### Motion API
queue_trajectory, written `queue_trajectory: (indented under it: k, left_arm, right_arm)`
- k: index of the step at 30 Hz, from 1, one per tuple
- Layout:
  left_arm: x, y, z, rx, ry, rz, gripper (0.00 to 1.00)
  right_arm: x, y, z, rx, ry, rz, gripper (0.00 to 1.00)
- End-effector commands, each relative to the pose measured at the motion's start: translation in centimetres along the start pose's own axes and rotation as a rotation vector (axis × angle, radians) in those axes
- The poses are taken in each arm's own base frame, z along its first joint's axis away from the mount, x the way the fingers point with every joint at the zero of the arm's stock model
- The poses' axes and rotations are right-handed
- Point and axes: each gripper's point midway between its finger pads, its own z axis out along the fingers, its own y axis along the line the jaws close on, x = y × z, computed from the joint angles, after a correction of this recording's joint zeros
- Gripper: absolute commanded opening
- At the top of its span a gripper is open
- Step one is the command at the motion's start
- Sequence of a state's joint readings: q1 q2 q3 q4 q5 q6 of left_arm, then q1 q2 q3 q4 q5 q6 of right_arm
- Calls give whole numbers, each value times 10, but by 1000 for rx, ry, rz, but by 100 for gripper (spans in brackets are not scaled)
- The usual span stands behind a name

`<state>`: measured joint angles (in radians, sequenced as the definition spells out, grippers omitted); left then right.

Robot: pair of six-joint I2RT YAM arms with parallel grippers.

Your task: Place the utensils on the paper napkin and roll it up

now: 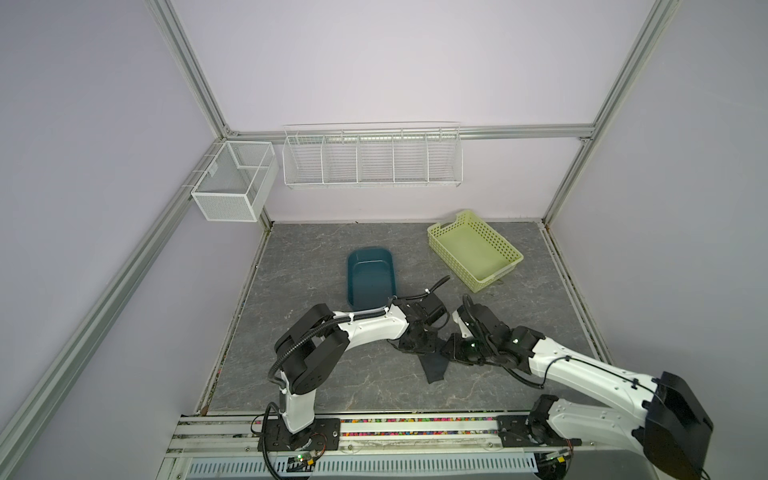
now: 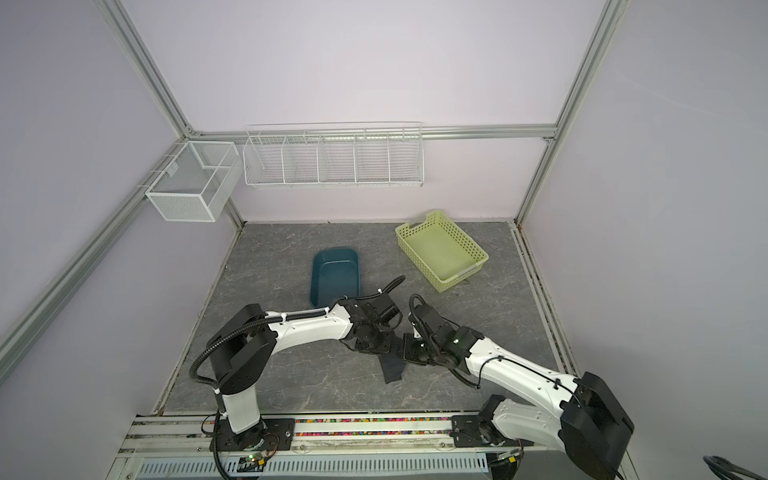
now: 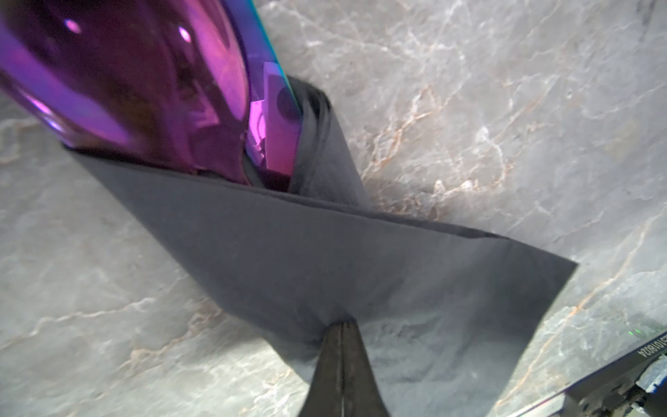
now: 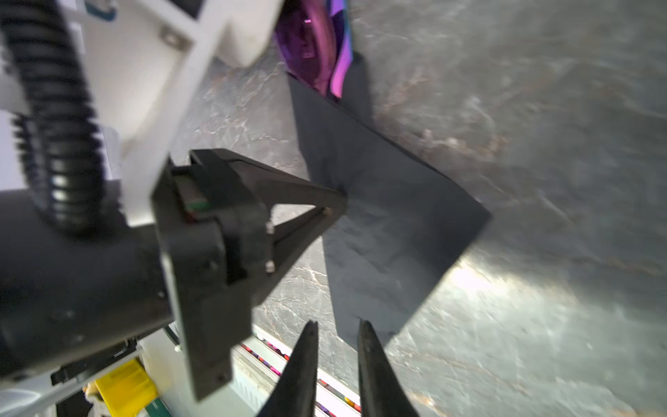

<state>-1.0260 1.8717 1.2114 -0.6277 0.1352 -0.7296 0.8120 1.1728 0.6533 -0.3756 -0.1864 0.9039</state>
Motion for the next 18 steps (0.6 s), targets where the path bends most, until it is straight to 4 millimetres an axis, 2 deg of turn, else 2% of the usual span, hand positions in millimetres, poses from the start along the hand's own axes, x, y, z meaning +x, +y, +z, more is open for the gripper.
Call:
queue_trajectory:
  k: [1,8,13,18]
  left_arm:
    - [10,14,10,-52,37,-19,0]
    - [9,12,10,-47,34,-24,0]
    - [9,11,10,-42,31,-27,0]
    - [9,11,9,-38,28,-30,0]
  right_arm:
    - [0,7,8,-23,35,-37,22]
    - [6,-9,37,24,91,-38,22]
    - [11,-25,45,76,107,-35,29]
    - [17,-32,50,88,131,-35,35]
